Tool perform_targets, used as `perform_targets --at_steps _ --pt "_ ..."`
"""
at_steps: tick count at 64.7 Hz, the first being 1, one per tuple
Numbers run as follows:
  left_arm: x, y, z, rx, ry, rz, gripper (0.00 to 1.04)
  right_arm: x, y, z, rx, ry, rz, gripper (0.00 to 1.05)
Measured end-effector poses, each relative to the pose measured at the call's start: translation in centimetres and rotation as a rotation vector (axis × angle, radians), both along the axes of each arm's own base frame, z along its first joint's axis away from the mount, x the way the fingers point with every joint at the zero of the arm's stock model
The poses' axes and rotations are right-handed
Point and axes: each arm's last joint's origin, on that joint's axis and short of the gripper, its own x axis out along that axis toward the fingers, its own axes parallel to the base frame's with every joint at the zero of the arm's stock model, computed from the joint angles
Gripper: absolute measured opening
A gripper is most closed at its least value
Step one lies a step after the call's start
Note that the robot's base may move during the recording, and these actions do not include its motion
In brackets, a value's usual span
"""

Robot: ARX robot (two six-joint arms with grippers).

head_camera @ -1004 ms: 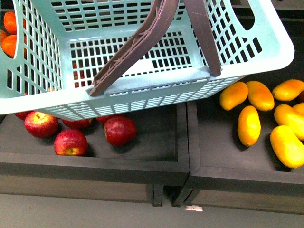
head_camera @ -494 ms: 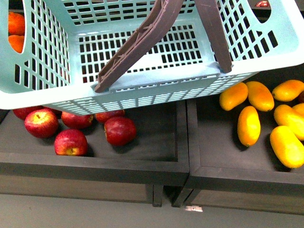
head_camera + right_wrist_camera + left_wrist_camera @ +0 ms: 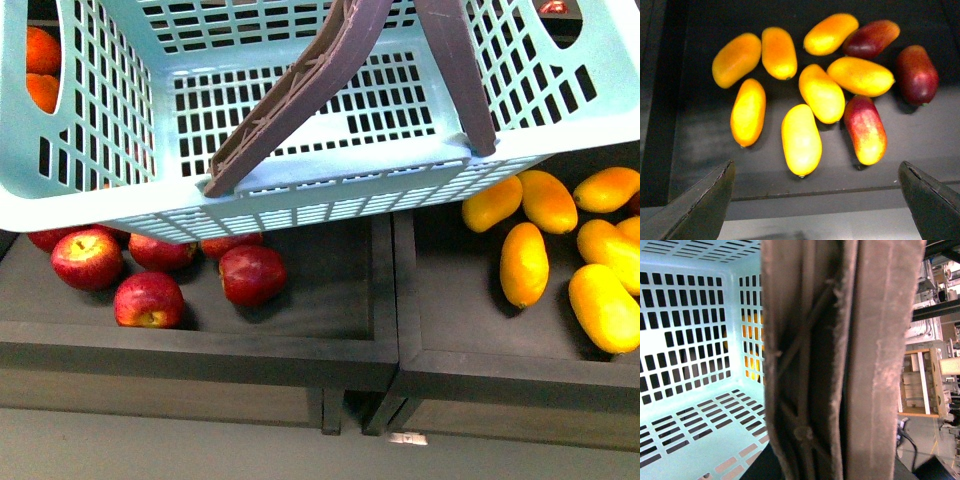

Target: Pick mango and avocado into basket

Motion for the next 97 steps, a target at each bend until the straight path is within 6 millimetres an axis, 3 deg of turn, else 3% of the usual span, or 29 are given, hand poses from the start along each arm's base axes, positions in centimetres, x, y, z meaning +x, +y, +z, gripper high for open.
perform_targets --at_steps 13,33,69,97 --pt "0.0 0.0 0.0 0.001 -0.001 0.0 0.15 4.3 1.5 -5.7 -0.007 0.136 0.096 0.96" --pt "0.0 0.0 0.0 0.001 -0.001 0.0 0.15 10.1 4.3 -10.9 -0.005 0.228 0.157 0.96" --pt "0.0 0.0 0.0 0.001 -0.001 0.0 0.15 15.6 7.5 -14.9 0.078 0.277 0.121 0.96" --pt "0.0 0.0 0.0 0.002 -0.001 0.001 0.15 17.7 7.4 -16.9 0.103 0.305 0.076 0.96"
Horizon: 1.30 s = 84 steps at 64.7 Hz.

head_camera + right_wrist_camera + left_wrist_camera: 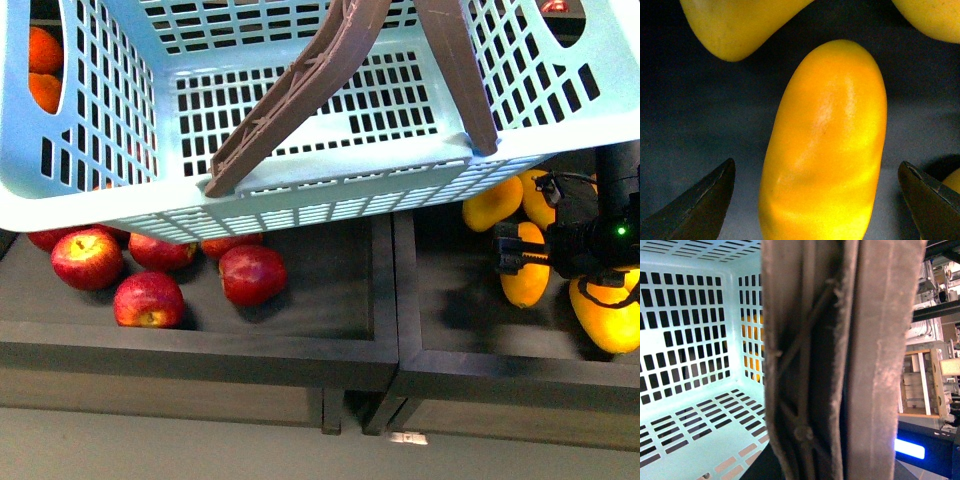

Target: Pick mango and avocado into basket

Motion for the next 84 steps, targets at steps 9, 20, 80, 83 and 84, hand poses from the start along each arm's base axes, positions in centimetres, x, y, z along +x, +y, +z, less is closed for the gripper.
perform_targets --at_steps 9,20,80,83,84 --pt "0.0 0.0 0.0 0.0 0.0 0.0 0.15 0.4 -0.1 -0.6 -0.01 0.01 -0.013 0.96" --pt "0.0 0.0 0.0 0.0 0.0 0.0 0.15 0.2 -0.1 -1.7 -0.008 0.035 -0.024 0.96" --pt "0.0 0.0 0.0 0.0 0.0 0.0 0.15 -1.9 -2.7 2.4 0.082 -0.086 -0.17 0.53" --pt "0.0 0.0 0.0 0.0 0.0 0.0 0.15 -2.1 -3.3 3.5 0.088 -0.113 -0.174 0.53" --pt "0.0 0.0 0.0 0.0 0.0 0.0 0.15 -2.3 -3.6 4.3 0.091 -0.131 -0.18 0.53"
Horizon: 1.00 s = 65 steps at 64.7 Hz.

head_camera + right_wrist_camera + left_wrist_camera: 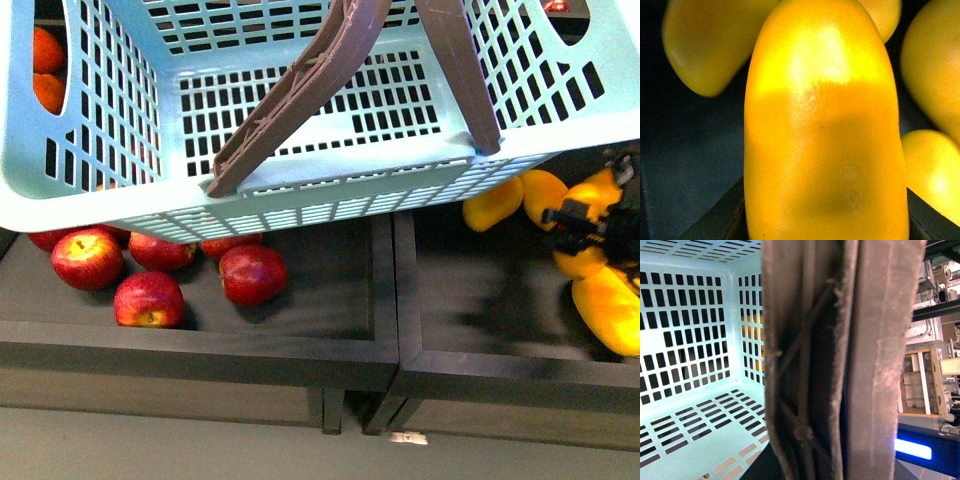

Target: Pick mango and avocado into basket

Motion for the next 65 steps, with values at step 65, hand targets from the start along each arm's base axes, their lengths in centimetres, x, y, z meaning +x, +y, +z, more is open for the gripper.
perform_targets --at_steps 65 --pt "0.0 0.0 0.0 0.0 0.0 0.0 0.15 -9.8 9.9 30.4 0.125 -0.68 0.214 0.53"
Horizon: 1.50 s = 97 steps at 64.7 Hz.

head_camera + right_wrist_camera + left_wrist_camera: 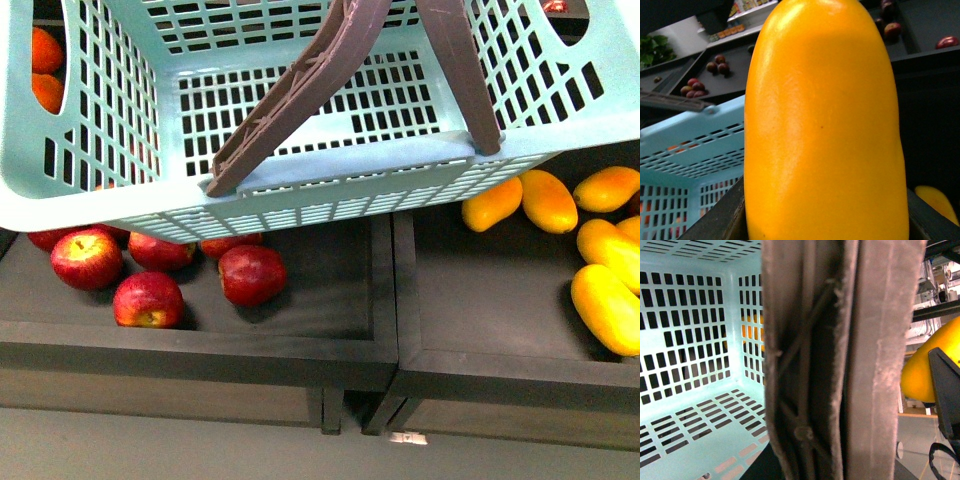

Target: Pick mango and avocado into basket

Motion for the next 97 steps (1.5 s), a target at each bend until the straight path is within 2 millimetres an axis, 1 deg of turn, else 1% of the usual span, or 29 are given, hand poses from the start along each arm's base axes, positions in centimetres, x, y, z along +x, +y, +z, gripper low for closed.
perform_targets --at_steps 5,10,21,31,37,40,41,43,45,46,50,51,55,57,60,62,65,70,72,75,79,81,85,91,93,97 --pt "0.0 0.0 0.0 -0.001 0.0 -0.001 0.15 -0.2 2.1 -0.3 -0.011 0.008 0.048 0.53" --pt "0.0 0.0 0.0 0.0 0.0 -0.001 0.15 -0.2 3.7 -0.7 -0.019 0.02 0.082 0.53" --pt "0.0 0.0 0.0 0.0 0.0 0.0 0.15 -0.2 6.3 -2.0 -0.036 0.06 0.144 0.53" --pt "0.0 0.0 0.0 0.0 -0.001 0.001 0.15 -0.2 7.7 -3.1 -0.059 0.099 0.159 0.53" --pt "0.0 0.0 0.0 0.0 0.0 0.0 0.15 0.1 8.1 -3.7 -0.066 0.116 0.161 0.53" --pt "0.0 0.0 0.0 0.0 0.0 0.0 0.15 0.2 8.2 -3.9 -0.069 0.124 0.158 0.57" --pt "0.0 0.0 0.0 -0.001 0.0 -0.001 0.15 0.3 8.2 -4.0 -0.068 0.128 0.152 0.61" --pt "0.0 0.0 0.0 0.0 0.0 -0.001 0.15 0.4 8.2 -4.1 -0.07 0.131 0.148 0.64" --pt "0.0 0.0 0.0 0.0 0.0 -0.001 0.15 0.4 8.2 -4.2 -0.069 0.134 0.142 0.68" --pt "0.0 0.0 0.0 0.0 0.0 0.0 0.15 0.5 8.2 -4.2 -0.068 0.136 0.137 0.71" --pt "0.0 0.0 0.0 0.0 0.0 0.0 0.15 0.6 8.0 -4.3 -0.061 0.14 0.129 0.78" --pt "0.0 0.0 0.0 0.0 0.0 0.0 0.15 0.6 7.9 -4.3 -0.058 0.14 0.125 0.82" --pt "0.0 0.0 0.0 0.0 0.0 0.0 0.15 0.7 7.5 -4.1 -0.038 0.138 0.108 0.9" --pt "0.0 0.0 0.0 -0.002 0.0 -0.005 0.15 0.7 7.1 -3.8 -0.017 0.132 0.092 0.96" --pt "-0.1 -0.1 -0.1 -0.001 0.007 -0.004 0.15 0.7 6.5 -3.3 0.012 0.124 0.071 0.97" --pt "-0.1 -0.1 -0.2 0.005 0.004 0.003 0.15 0.5 5.9 -2.9 0.032 0.114 0.053 0.96" --pt "0.0 0.0 -0.2 0.005 0.004 0.005 0.15 0.0 4.3 -2.1 0.073 0.094 -0.001 0.96" --pt "0.0 0.1 -0.2 0.006 0.003 0.01 0.15 -1.6 0.5 -0.7 0.116 0.056 -0.126 0.96" --pt "0.0 0.1 -0.2 0.008 0.001 0.009 0.15 -2.6 -1.3 -0.3 0.074 -0.025 -0.183 0.91" --pt "0.0 0.1 -0.2 0.006 0.002 0.008 0.15 -4.3 -3.6 -0.5 -0.015 -0.144 -0.198 0.81" --pt "0.0 0.1 -0.2 0.003 0.004 0.003 0.15 -6.3 -4.9 -1.5 -0.131 -0.194 -0.236 0.7" --pt "0.0 0.1 -0.2 0.003 0.004 0.003 0.15 -7.2 -5.1 -2.1 -0.167 -0.202 -0.242 0.65" --pt "0.0 0.0 -0.2 0.003 0.005 0.004 0.15 -8.2 -5.1 -3.0 -0.209 -0.211 -0.232 0.56" --pt "-0.1 -0.1 -0.2 -0.001 0.008 -0.006 0.15 -9.9 -5.1 -5.6 -0.26 -0.188 -0.216 0.34" --pt "-0.1 -0.1 -0.2 -0.002 0.009 -0.002 0.15 -10.4 -5.1 -6.2 -0.266 -0.183 -0.215 0.27" --pt "0.0 0.0 -0.2 0.001 0.007 0.003 0.15 -11.2 -5.1 -6.9 -0.271 -0.185 -0.215 0.16"
